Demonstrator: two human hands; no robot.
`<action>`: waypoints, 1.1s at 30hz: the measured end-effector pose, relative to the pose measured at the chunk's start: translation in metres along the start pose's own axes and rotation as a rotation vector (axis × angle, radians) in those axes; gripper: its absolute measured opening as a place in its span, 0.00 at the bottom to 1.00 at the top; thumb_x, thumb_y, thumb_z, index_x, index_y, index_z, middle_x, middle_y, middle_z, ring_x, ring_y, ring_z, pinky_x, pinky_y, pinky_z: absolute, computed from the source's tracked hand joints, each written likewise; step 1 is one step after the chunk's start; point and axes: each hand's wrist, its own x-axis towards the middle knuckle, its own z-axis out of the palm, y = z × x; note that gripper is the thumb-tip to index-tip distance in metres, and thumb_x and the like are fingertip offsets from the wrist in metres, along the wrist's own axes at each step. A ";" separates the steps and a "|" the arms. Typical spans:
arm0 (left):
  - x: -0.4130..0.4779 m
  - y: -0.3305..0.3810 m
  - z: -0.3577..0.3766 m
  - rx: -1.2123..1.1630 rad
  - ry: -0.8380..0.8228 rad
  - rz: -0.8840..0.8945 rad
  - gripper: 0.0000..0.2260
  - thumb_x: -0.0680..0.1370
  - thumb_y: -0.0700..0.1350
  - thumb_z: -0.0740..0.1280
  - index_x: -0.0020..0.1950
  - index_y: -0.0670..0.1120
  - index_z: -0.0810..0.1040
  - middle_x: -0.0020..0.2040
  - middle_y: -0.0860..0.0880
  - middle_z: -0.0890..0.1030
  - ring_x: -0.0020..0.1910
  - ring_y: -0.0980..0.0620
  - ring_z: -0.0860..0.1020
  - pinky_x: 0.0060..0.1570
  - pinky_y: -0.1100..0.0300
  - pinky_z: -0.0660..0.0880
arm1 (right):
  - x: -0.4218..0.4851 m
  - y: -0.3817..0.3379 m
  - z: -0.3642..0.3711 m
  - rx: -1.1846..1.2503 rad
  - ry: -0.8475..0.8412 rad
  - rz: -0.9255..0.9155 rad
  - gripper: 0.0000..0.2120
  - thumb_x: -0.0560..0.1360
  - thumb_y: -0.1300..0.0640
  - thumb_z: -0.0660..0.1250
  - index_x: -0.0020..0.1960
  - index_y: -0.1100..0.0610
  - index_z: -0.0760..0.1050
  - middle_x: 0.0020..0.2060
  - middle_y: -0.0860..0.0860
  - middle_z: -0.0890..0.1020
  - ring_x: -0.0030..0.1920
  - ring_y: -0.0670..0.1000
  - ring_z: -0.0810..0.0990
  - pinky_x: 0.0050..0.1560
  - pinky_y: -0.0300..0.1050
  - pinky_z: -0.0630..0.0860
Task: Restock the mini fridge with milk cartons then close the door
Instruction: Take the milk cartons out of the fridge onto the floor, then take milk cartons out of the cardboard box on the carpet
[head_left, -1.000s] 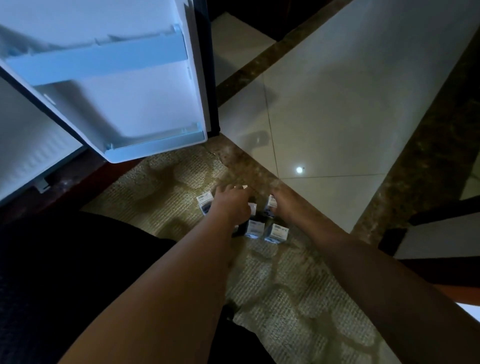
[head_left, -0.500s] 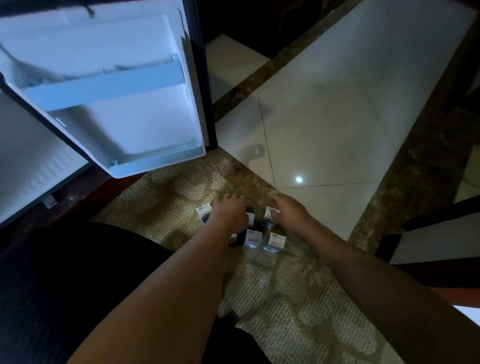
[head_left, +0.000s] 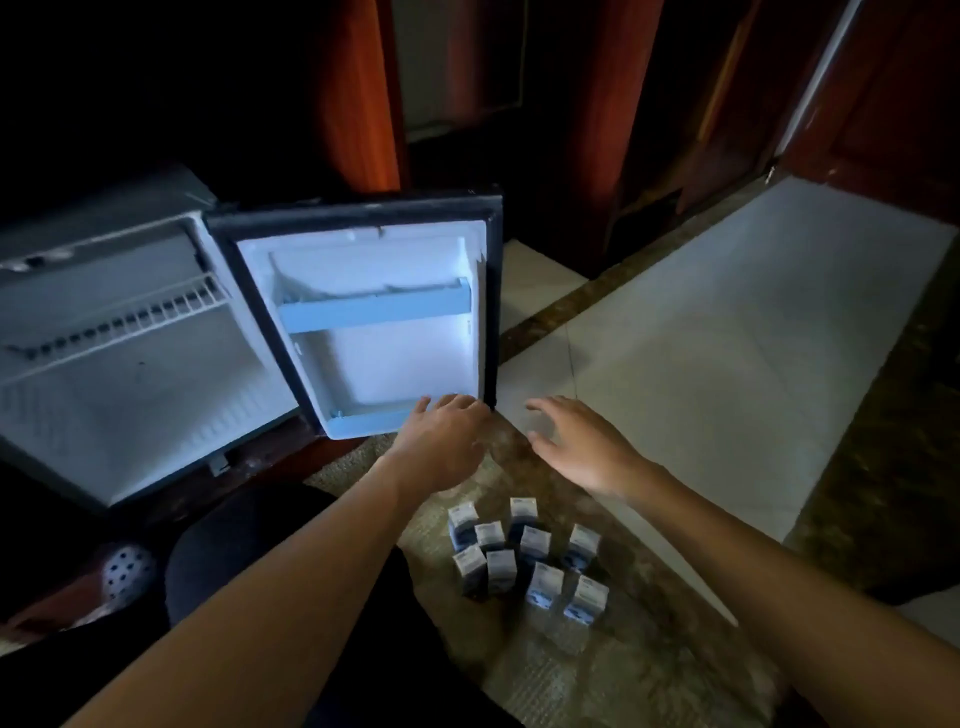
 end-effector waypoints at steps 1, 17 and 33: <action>-0.008 -0.010 -0.014 0.007 0.022 -0.024 0.21 0.82 0.54 0.61 0.75 0.53 0.67 0.76 0.51 0.68 0.76 0.49 0.63 0.76 0.44 0.55 | 0.006 -0.017 -0.007 -0.008 0.021 -0.042 0.23 0.82 0.47 0.61 0.76 0.48 0.66 0.72 0.47 0.72 0.70 0.49 0.71 0.67 0.46 0.71; -0.226 -0.156 -0.151 0.073 0.355 -0.462 0.21 0.82 0.53 0.62 0.75 0.51 0.67 0.75 0.53 0.68 0.75 0.51 0.63 0.74 0.54 0.56 | 0.041 -0.312 -0.022 -0.081 0.002 -0.706 0.24 0.82 0.46 0.61 0.77 0.49 0.65 0.74 0.45 0.69 0.74 0.47 0.65 0.70 0.46 0.64; -0.503 -0.170 -0.099 0.130 0.455 -1.123 0.24 0.81 0.55 0.63 0.76 0.50 0.67 0.77 0.51 0.67 0.77 0.50 0.62 0.76 0.52 0.56 | -0.049 -0.541 0.109 0.097 -0.359 -1.263 0.22 0.82 0.49 0.62 0.75 0.50 0.68 0.72 0.44 0.71 0.73 0.46 0.66 0.71 0.41 0.62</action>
